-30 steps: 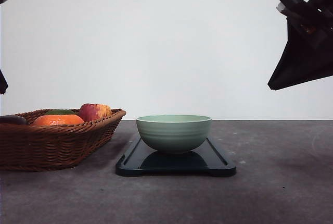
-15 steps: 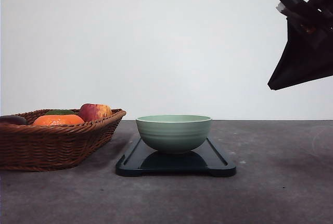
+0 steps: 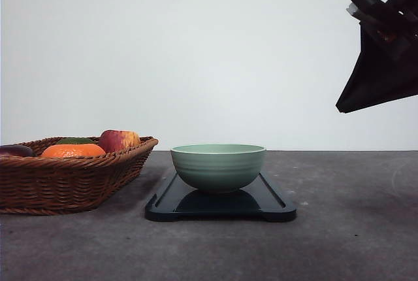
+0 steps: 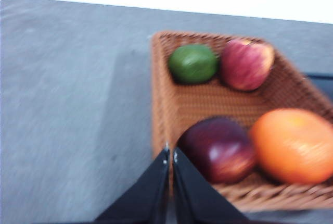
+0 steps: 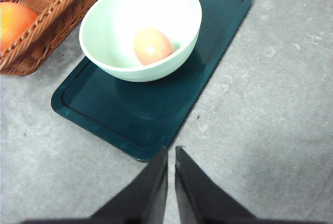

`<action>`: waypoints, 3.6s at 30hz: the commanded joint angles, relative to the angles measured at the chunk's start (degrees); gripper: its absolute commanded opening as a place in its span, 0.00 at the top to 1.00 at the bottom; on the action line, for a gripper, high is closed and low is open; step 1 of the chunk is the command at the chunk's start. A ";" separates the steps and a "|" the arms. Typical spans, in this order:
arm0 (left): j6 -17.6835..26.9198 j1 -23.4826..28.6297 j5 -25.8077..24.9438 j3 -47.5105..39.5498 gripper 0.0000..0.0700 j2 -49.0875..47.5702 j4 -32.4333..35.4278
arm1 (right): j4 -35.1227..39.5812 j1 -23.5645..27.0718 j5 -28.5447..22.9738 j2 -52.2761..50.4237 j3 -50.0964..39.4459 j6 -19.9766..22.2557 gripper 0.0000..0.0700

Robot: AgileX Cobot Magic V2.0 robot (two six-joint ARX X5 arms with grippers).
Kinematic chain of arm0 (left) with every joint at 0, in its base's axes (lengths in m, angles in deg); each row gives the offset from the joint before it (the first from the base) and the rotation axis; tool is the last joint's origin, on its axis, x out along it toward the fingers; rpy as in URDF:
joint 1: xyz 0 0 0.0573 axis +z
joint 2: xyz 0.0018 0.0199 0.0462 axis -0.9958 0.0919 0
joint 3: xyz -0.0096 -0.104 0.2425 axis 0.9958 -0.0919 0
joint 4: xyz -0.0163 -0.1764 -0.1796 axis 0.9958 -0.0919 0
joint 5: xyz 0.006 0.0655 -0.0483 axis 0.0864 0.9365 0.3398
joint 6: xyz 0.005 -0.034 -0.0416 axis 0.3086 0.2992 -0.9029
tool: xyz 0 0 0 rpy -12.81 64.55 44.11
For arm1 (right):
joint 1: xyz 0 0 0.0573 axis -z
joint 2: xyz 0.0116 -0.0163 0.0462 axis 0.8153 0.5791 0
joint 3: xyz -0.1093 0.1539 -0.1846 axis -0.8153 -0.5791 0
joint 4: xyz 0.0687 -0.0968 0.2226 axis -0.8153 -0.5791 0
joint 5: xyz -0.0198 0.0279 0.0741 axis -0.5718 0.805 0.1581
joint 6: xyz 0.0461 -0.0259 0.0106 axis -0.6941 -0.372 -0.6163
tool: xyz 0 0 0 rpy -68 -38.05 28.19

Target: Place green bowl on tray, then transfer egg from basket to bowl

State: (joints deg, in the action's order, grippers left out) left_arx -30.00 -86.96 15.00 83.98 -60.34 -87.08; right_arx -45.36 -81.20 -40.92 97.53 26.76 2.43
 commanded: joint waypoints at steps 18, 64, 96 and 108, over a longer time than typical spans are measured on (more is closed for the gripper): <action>0.96 1.83 0.41 -1.57 1.00 -6.09 -1.88 | 0.62 -0.28 0.02 0.28 0.20 -0.58 0.98; 0.96 1.83 0.40 -1.55 1.00 -6.10 -1.88 | 6.59 22.72 -10.29 -48.71 -28.25 11.55 0.98; 0.96 1.83 0.41 -1.55 1.00 -6.10 -1.88 | 6.99 24.74 -10.49 -52.96 -29.88 10.33 0.98; 0.96 1.83 0.40 -1.55 1.00 -6.10 -1.88 | 6.99 24.74 -10.49 -52.96 -29.88 10.33 0.98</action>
State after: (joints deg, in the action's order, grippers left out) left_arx -29.78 -85.13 15.43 83.53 -66.46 -88.61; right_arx -39.11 -56.44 -51.39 44.61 -2.87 13.37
